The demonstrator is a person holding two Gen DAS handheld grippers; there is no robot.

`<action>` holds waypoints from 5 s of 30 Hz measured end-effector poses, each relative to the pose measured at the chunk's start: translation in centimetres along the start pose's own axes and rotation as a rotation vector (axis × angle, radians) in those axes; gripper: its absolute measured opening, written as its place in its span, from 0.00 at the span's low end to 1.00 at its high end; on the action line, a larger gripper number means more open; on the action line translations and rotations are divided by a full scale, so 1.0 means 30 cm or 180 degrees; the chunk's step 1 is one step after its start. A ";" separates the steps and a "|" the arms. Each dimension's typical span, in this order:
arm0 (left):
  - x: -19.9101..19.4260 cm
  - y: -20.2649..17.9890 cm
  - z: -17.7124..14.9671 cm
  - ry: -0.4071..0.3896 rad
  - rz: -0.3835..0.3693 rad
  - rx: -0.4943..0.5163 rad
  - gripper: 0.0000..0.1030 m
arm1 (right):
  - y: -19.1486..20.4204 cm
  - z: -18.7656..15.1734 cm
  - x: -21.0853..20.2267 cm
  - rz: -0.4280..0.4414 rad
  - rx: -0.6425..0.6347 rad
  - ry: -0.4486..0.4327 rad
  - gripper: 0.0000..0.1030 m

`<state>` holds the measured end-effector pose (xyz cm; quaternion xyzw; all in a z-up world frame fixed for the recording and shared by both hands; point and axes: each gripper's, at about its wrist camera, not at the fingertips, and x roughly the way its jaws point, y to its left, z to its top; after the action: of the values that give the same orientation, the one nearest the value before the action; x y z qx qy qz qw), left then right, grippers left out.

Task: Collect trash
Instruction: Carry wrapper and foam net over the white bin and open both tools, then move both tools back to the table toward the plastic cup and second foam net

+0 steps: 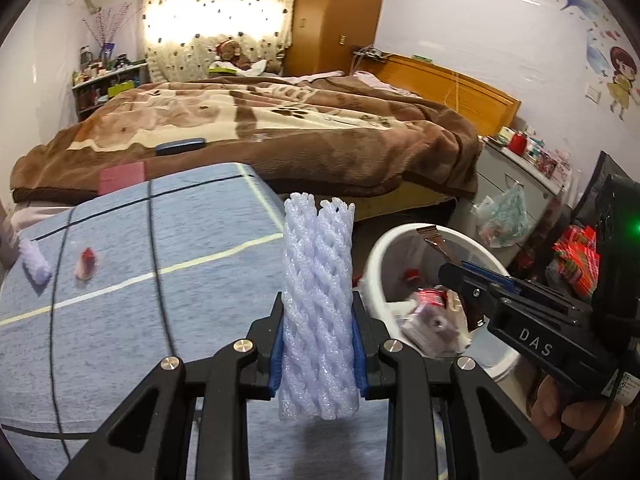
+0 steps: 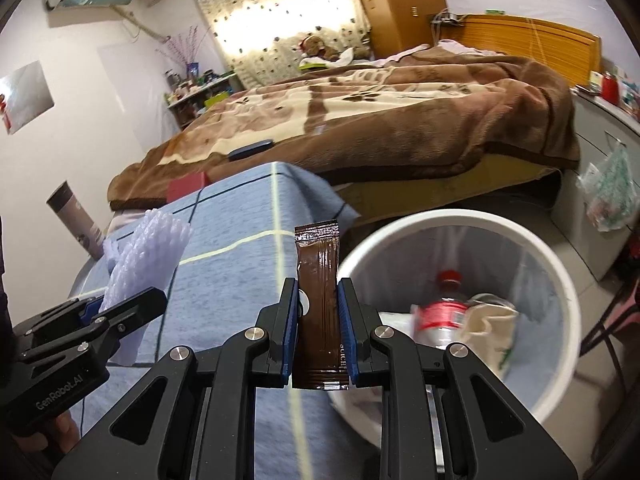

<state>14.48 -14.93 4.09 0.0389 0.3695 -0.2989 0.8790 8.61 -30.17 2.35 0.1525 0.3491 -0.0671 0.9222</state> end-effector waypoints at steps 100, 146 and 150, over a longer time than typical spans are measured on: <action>-0.170 0.332 -0.111 -0.0152 0.0685 -0.0531 0.64 | 0.240 -0.002 0.075 0.0206 -0.0534 0.0054 0.48; 0.062 1.173 -0.013 0.0202 0.1198 -0.1469 0.67 | 0.807 0.040 0.551 0.0886 -0.1416 0.0553 0.49; 0.101 1.202 -0.006 0.0232 0.1140 -0.1545 0.67 | 0.808 0.037 0.572 0.0893 -0.1409 0.0627 0.49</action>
<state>36.00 13.13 -3.58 -0.0972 0.4487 -0.0405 0.8875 27.71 -7.94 -2.58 -0.0001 0.4188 0.1543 0.8949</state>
